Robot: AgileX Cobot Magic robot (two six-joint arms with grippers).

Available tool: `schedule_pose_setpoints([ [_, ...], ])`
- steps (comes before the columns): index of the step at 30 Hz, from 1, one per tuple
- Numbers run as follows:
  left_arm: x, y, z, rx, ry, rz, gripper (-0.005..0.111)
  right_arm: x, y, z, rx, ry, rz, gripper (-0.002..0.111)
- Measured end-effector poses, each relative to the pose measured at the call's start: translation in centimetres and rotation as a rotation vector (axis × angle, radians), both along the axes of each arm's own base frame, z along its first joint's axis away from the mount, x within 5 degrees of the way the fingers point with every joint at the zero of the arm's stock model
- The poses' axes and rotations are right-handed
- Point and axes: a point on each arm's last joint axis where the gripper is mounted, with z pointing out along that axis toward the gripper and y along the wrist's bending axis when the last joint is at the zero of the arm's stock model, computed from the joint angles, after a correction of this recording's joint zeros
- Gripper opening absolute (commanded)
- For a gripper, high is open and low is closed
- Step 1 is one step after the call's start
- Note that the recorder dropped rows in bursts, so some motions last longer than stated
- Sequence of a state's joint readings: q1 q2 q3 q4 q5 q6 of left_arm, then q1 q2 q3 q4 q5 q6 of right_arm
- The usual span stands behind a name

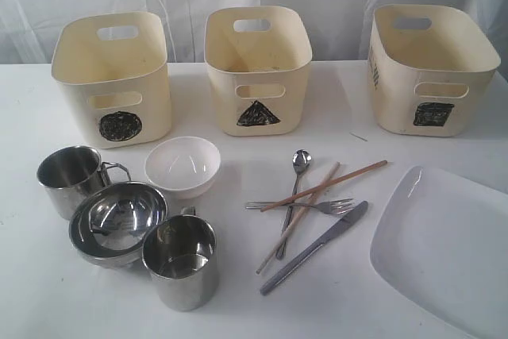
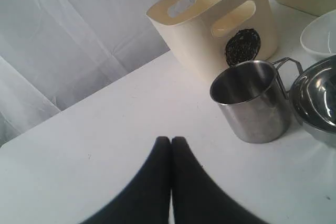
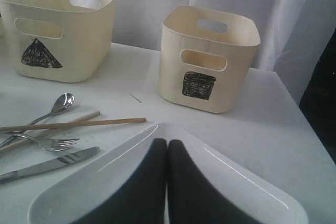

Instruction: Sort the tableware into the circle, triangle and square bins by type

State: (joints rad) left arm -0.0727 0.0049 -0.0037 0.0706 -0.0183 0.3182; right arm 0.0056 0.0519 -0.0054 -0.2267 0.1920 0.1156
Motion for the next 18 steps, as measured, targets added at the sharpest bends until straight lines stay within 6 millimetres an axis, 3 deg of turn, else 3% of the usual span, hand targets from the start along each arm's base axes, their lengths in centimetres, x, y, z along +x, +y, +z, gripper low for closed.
schedule_pose_setpoints([
  [3, 0.00, -0.01, 0.00, -0.058, 0.004, 0.006, 0.000, 0.00, 0.00, 0.00, 0.000, 0.000, 0.000, 0.000],
  [9, 0.00, -0.09, 0.06, -0.508, 0.033, 0.047, 0.000, 0.00, 0.00, 0.00, 0.000, 0.000, 0.000, 0.000],
  [18, 0.05, -0.06, 0.91, -1.018, -0.015, 0.059, 0.000, 0.00, 0.00, 0.00, 0.000, 0.000, 0.000, 0.000],
])
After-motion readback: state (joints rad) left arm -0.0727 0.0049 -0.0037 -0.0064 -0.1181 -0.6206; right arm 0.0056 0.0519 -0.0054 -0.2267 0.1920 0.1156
